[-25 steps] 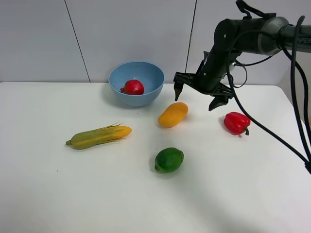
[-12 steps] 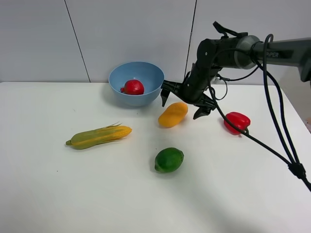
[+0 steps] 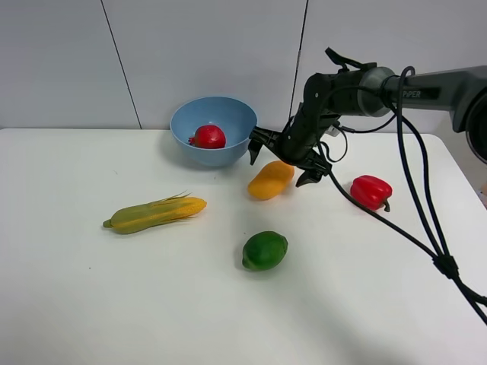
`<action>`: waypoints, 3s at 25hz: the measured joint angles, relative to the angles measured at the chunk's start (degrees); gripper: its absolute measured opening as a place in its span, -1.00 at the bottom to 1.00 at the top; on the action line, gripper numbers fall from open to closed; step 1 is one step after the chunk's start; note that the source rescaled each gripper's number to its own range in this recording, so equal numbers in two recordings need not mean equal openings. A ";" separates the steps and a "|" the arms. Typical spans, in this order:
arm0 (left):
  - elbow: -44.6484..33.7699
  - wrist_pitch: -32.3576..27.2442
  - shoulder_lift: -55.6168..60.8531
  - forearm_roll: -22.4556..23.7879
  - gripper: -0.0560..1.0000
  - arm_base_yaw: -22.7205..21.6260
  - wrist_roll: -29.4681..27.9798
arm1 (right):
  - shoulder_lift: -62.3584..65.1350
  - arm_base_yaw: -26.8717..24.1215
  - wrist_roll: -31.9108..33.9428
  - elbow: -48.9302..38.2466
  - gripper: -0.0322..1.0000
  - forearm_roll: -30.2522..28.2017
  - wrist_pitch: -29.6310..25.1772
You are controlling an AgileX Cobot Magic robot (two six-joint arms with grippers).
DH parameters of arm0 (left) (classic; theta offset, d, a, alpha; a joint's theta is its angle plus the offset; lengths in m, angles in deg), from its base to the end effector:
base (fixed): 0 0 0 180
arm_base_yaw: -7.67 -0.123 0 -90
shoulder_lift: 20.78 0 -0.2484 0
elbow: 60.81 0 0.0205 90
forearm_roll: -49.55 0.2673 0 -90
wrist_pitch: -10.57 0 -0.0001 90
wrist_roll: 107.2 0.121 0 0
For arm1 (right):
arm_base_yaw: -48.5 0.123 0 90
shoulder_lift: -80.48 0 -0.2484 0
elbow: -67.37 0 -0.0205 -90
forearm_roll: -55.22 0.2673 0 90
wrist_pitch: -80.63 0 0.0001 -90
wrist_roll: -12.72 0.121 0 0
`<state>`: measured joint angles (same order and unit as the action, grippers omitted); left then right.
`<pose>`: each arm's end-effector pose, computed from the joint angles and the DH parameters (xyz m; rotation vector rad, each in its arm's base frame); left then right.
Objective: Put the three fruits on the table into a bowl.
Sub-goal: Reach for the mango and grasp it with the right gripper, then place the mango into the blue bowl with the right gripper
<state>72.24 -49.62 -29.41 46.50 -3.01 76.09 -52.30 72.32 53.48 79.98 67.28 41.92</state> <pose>0.0719 0.0079 0.2757 -0.1277 2.0166 0.0912 0.4093 0.1980 0.0772 0.6219 2.8097 0.4835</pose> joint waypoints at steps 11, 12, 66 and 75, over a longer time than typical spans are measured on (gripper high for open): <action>0.00 0.00 0.00 0.00 0.98 0.00 -0.05 | -2.14 0.00 0.58 0.57 1.00 0.06 0.61; 0.00 0.00 0.00 0.00 0.98 0.00 -0.05 | -2.26 0.00 0.58 0.57 1.00 0.06 0.61; 0.00 0.00 0.07 0.00 0.99 0.00 -0.01 | -8.00 7.94 -30.66 20.48 -0.94 -2.86 26.25; 0.00 0.00 0.07 0.00 0.99 0.00 -0.01 | -9.55 8.07 -32.30 21.68 0.02 -7.09 23.28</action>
<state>72.24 -49.62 -29.35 46.50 -3.01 76.08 -61.85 80.39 21.18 101.67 60.20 65.20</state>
